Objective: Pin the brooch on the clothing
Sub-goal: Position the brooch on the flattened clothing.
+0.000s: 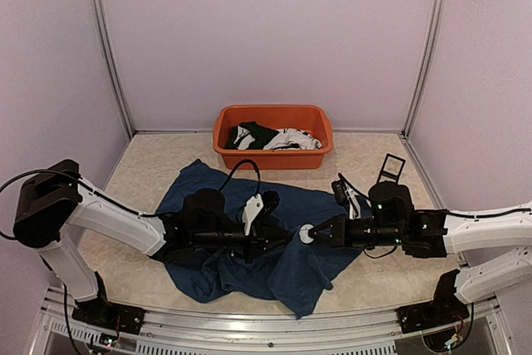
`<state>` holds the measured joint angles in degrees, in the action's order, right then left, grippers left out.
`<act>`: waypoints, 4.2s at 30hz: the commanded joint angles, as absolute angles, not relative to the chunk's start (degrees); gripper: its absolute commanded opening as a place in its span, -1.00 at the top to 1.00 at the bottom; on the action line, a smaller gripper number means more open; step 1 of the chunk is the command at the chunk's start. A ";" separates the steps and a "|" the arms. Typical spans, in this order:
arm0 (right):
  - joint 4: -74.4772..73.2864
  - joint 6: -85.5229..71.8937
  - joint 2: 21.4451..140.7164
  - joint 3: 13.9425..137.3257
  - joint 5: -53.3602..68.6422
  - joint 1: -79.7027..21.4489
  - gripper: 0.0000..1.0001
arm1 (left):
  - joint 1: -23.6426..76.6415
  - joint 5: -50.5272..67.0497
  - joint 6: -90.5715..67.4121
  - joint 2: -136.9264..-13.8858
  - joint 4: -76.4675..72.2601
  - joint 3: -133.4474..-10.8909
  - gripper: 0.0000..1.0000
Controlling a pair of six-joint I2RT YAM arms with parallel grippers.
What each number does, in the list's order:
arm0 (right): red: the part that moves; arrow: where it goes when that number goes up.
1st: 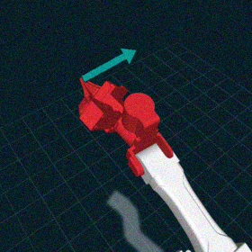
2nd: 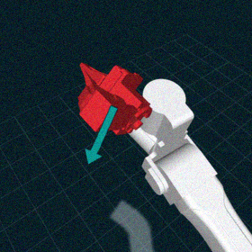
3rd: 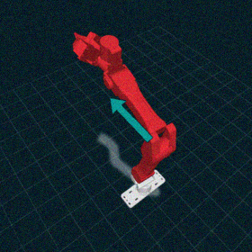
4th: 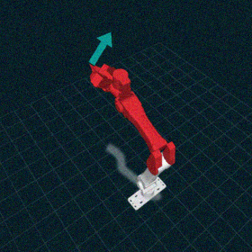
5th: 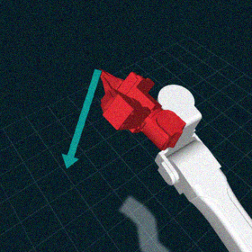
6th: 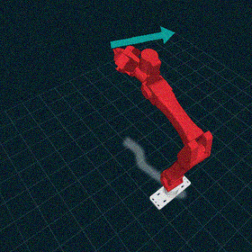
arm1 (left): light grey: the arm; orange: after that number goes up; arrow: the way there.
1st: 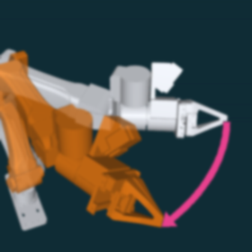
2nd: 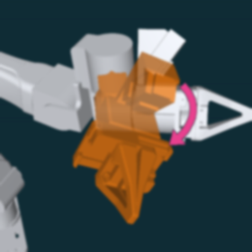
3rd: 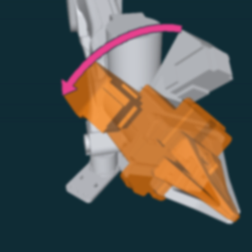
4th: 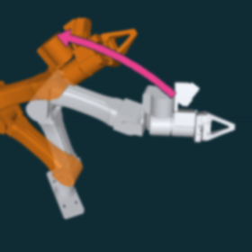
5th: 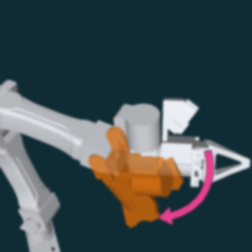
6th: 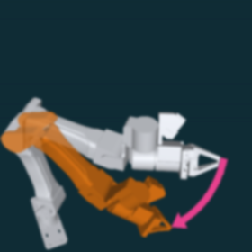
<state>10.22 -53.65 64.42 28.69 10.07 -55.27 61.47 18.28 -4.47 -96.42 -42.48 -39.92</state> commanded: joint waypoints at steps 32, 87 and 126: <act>12.12 -53.26 65.57 29.45 10.21 -56.33 1.00 | 61.11 17.09 -6.09 -99.53 -45.72 -41.14 0.47; 12.32 -52.29 70.28 33.83 10.04 -60.01 1.00 | 61.17 24.16 -7.97 -102.16 -44.30 -44.06 1.00; 2.93 -48.43 62.06 36.33 3.98 -63.63 1.00 | 59.37 30.62 -12.18 -97.78 -47.20 -39.20 0.38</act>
<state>3.16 -48.69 65.63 34.92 4.36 -62.30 59.90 34.22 -12.03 -101.19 -48.62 -41.71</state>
